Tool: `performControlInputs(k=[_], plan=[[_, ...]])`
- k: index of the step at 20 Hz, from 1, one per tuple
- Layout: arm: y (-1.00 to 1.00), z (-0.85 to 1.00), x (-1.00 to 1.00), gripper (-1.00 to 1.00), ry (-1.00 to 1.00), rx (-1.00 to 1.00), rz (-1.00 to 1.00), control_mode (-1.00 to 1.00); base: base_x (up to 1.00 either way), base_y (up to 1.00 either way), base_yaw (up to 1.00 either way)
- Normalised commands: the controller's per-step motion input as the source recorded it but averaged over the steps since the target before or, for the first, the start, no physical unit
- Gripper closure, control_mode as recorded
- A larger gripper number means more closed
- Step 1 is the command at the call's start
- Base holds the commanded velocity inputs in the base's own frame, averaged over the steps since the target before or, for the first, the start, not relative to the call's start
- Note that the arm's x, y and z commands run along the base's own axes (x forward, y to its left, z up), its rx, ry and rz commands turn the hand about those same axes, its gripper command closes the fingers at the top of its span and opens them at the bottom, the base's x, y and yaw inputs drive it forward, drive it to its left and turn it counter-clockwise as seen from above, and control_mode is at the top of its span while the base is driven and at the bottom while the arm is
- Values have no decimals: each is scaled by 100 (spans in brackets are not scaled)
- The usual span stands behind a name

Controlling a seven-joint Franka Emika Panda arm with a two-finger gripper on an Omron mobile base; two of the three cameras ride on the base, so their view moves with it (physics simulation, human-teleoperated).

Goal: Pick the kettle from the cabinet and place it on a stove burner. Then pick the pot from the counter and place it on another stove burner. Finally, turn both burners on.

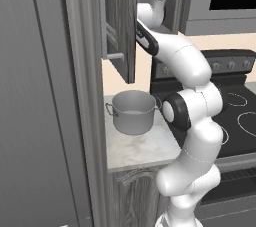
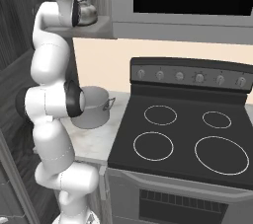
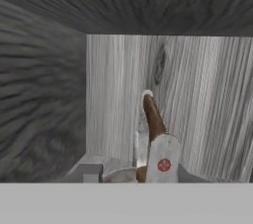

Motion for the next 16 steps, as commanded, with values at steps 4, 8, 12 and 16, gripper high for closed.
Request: performControlInputs(k=[4, 8, 12, 16], plan=[[0, 0, 0, 100, 0, 0, 0, -100, 0, 0, 0], [0, 0, 0, 100, 0, 0, 0, -100, 0, 0, 0], [0, 0, 0, 100, 0, 0, 0, -100, 0, 0, 0], [0, 0, -4, 100, -1, 0, 0, -100, 0, 0, 0]])
